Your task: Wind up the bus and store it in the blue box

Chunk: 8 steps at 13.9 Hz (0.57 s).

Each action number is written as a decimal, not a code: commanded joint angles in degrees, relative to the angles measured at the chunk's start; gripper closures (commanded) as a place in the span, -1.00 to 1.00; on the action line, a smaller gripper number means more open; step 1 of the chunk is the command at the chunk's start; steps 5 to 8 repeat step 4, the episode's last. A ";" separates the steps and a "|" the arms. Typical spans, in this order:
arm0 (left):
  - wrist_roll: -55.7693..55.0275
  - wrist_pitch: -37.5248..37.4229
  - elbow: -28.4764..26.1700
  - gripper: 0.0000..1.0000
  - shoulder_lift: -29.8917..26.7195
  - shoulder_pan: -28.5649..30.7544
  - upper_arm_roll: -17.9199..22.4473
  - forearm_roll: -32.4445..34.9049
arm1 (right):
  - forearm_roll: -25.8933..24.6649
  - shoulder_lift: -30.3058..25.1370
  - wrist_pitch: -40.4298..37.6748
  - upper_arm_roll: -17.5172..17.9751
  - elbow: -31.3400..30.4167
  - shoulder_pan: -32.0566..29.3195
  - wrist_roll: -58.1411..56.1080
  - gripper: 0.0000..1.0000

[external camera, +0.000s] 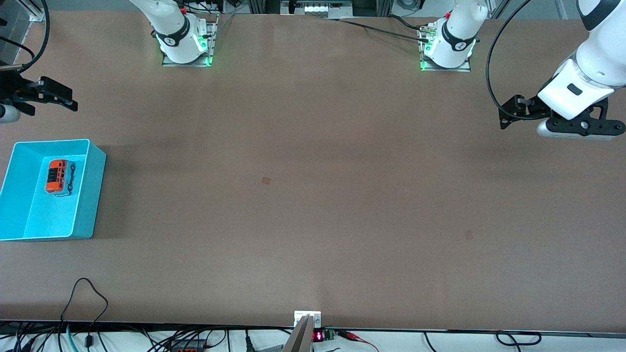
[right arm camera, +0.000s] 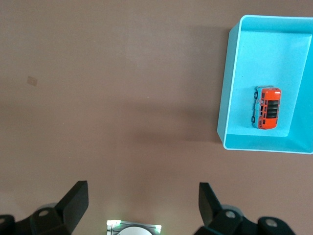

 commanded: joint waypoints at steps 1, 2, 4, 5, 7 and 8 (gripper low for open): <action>-0.55 -1.11 1.11 -1.00 0.22 0.30 -0.70 1.11 | -0.17 0.69 -0.66 0.95 1.55 -0.85 2.52 -1.00; -0.55 -1.11 1.11 -1.00 0.22 0.30 -0.70 1.11 | -0.25 0.77 -0.66 0.95 1.55 -0.85 2.53 -1.00; -0.55 -1.11 1.11 -1.00 0.22 0.30 -0.70 1.11 | -0.52 0.78 -0.66 0.95 1.64 -0.77 2.44 -1.00; -0.55 -1.11 1.11 -1.00 0.22 0.30 -0.70 1.11 | -0.52 0.78 -0.66 0.95 1.64 -0.77 2.44 -1.00; -0.55 -1.11 1.11 -1.00 0.22 0.30 -0.70 1.11 | -0.52 0.78 -0.66 0.95 1.64 -0.77 2.44 -1.00; -0.55 -1.11 1.11 -1.00 0.22 0.30 -0.70 1.11 | -0.52 0.78 -0.66 0.95 1.64 -0.77 2.44 -1.00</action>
